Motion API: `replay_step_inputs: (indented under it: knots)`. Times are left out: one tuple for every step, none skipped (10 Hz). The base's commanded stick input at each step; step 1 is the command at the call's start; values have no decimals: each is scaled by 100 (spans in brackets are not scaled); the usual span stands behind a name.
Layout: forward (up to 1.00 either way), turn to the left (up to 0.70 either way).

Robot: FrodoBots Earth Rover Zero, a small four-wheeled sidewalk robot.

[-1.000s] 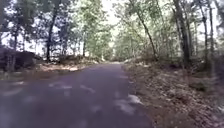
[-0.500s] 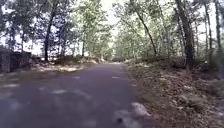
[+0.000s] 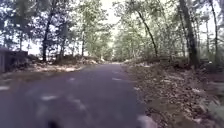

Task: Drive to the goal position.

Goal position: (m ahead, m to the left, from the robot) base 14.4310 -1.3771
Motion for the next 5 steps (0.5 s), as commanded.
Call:
replay_step_inputs:
  knots:
    - [70,0]
    - [70,0]
    - [70,0]
    - [70,0]
    - [70,0]
